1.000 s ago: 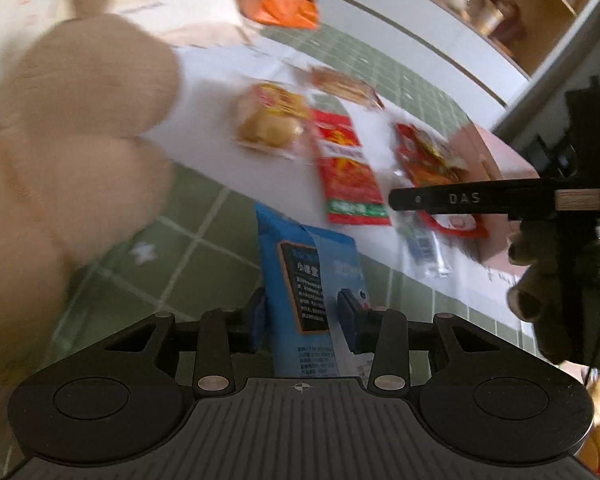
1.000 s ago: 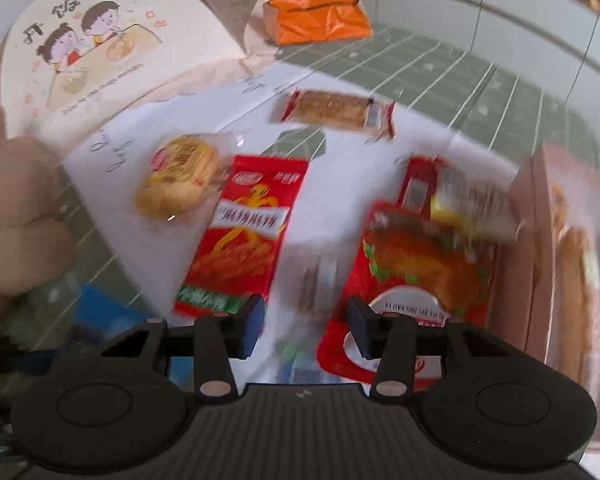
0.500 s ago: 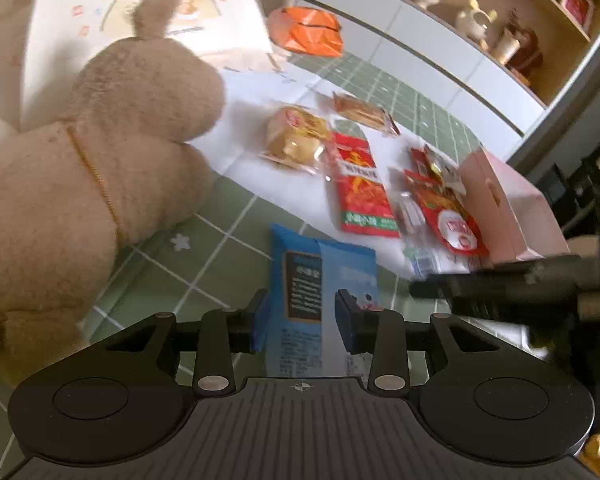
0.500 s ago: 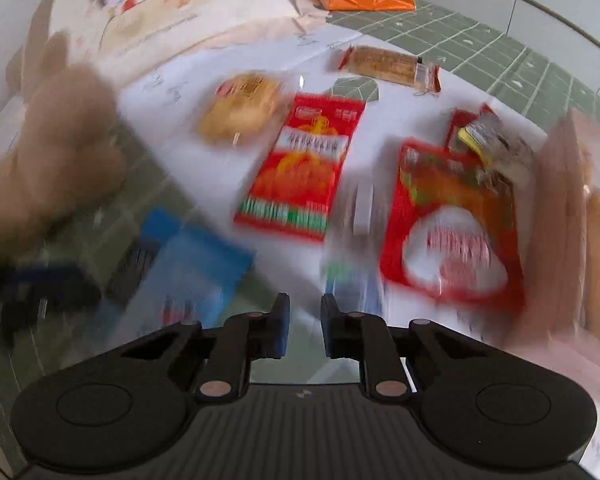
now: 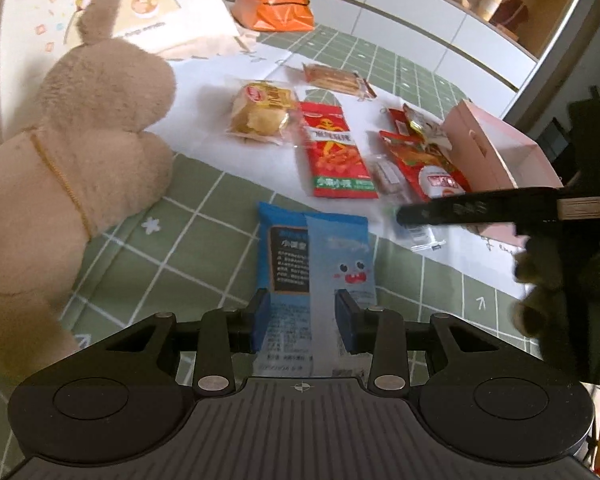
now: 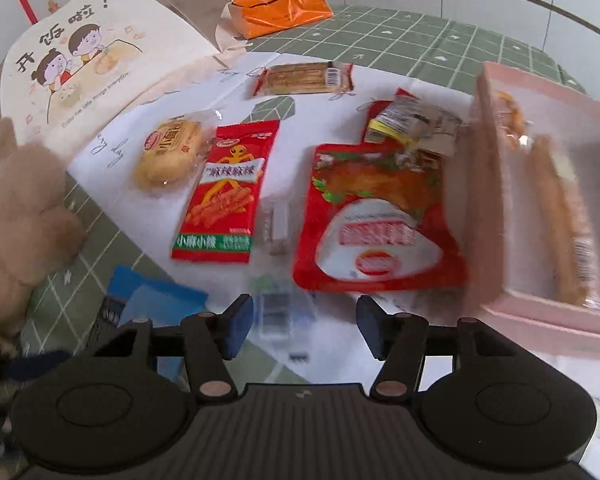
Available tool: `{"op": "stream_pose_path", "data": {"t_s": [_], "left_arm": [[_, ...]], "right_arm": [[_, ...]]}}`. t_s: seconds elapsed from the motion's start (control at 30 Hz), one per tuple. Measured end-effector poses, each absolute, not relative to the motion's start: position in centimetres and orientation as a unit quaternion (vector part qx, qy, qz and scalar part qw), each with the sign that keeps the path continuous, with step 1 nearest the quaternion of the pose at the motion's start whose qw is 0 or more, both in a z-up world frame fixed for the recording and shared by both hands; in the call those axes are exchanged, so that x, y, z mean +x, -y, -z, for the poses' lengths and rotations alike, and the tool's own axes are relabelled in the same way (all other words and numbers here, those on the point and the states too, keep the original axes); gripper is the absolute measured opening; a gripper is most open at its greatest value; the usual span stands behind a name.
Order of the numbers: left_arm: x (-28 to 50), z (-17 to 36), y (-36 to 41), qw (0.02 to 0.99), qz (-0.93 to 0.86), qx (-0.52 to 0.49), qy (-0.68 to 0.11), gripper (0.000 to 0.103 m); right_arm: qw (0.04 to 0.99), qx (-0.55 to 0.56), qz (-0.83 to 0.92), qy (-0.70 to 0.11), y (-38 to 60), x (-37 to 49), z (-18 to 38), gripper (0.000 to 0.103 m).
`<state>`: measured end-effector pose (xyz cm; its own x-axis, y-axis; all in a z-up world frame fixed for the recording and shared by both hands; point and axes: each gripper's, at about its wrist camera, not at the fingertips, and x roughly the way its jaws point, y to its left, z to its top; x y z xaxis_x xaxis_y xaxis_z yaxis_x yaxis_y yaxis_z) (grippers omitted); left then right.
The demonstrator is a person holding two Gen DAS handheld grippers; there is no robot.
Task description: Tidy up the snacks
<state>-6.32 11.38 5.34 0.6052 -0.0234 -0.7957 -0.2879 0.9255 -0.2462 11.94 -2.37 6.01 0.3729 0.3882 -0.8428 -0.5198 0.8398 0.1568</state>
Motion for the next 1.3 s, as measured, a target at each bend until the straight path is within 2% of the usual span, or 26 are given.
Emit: {"op": "stream_pose_path", "data": {"t_s": [0.07, 0.13, 0.17, 0.4, 0.67, 0.7, 0.83, 0.97, 1.03, 1.13, 1.3], "left_arm": [[-6.6, -5.6, -11.7, 0.877, -0.086, -0.174, -0.439, 0.039], [-6.6, -5.7, -12.0, 0.877, -0.097, -0.171, -0.439, 0.039], [-6.6, -5.6, -12.2, 0.877, -0.101, -0.171, -0.438, 0.039], [-4.7, -4.3, -11.9, 0.873, -0.102, -0.181, -0.442, 0.039], [-2.8, -3.8, -6.7, 0.879, -0.001, -0.143, -0.455, 0.040], [-2.8, -4.1, -6.2, 0.882, 0.003, -0.131, -0.453, 0.040], [-3.2, -6.3, -4.1, 0.900, 0.002, -0.072, -0.430, 0.040], [-2.7, -6.7, -2.6, 0.894, 0.034, -0.043, -0.444, 0.040], [-2.3, -5.9, -1.3, 0.887, 0.029, -0.005, -0.461, 0.040], [-1.9, -4.7, -0.2, 0.876, 0.029, 0.014, -0.481, 0.040], [-1.1, -4.2, 0.3, 0.869, 0.039, 0.002, -0.493, 0.057]], "right_arm": [[0.837, -0.101, -0.275, -0.463, 1.0, 11.7, -5.8, 0.057], [0.850, -0.160, -0.273, -0.421, -0.5, 10.6, -5.4, 0.042], [0.850, -0.174, -0.279, -0.411, -0.8, 10.1, -5.5, 0.038], [0.823, -0.133, -0.295, -0.467, 4.4, 6.7, -6.6, 0.037], [0.830, -0.106, -0.208, -0.507, 12.9, 3.6, -6.7, 0.039], [0.832, -0.096, -0.197, -0.510, 13.8, 3.6, -6.7, 0.042], [0.846, -0.067, -0.158, -0.504, 16.1, 3.0, -6.4, 0.068], [0.863, -0.074, -0.138, -0.480, 17.0, 1.7, -5.4, 0.076], [0.873, -0.080, -0.132, -0.463, 17.1, 1.1, -5.1, 0.086], [0.879, -0.063, -0.127, -0.456, 17.7, 0.9, -4.7, 0.092], [0.892, -0.057, -0.120, -0.431, 18.5, 0.3, -3.9, 0.103]]}}
